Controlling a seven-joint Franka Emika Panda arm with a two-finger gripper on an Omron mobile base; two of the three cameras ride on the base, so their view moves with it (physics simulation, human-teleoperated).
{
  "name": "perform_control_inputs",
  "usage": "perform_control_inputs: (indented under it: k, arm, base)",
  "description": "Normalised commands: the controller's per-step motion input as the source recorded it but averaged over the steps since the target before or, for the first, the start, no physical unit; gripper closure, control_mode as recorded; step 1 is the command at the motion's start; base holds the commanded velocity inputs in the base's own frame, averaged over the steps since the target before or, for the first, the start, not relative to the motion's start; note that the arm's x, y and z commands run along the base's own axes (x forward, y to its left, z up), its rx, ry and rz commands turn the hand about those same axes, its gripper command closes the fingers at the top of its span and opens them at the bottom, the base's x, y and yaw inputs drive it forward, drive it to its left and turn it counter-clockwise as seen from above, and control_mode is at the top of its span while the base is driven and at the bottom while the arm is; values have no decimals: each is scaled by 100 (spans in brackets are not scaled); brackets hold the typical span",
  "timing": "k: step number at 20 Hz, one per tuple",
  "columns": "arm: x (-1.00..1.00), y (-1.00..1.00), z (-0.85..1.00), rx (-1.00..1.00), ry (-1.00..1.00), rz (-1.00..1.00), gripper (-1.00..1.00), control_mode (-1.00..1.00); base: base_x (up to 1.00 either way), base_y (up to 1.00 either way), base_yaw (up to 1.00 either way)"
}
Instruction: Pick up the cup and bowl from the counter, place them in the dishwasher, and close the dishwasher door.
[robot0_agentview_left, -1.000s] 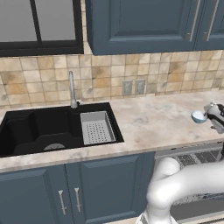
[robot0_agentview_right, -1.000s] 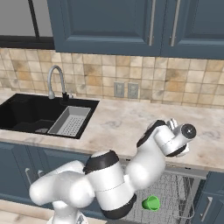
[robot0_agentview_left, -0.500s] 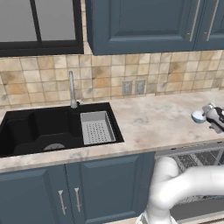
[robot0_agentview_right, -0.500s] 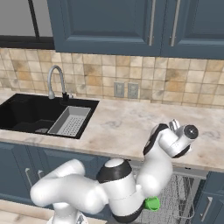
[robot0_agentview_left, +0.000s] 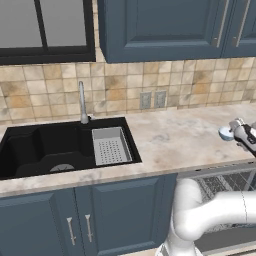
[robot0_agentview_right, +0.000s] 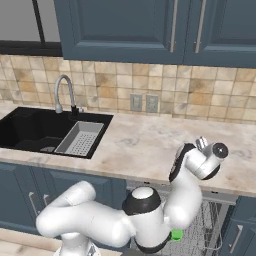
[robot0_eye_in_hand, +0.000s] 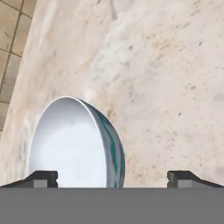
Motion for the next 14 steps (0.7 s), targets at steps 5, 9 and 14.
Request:
perform_control_inputs:
  k: [5,9,14]
  arm:
    - [30,-16,-14,0,0,1,-100,-100]
    - [25,-13,-16,0,0,1,100,-100]
    - [2,-20,-10,0,0,0,100,-100]
  base:
    - [0,0,0]
    - [0,0,0]
    - [0,0,0]
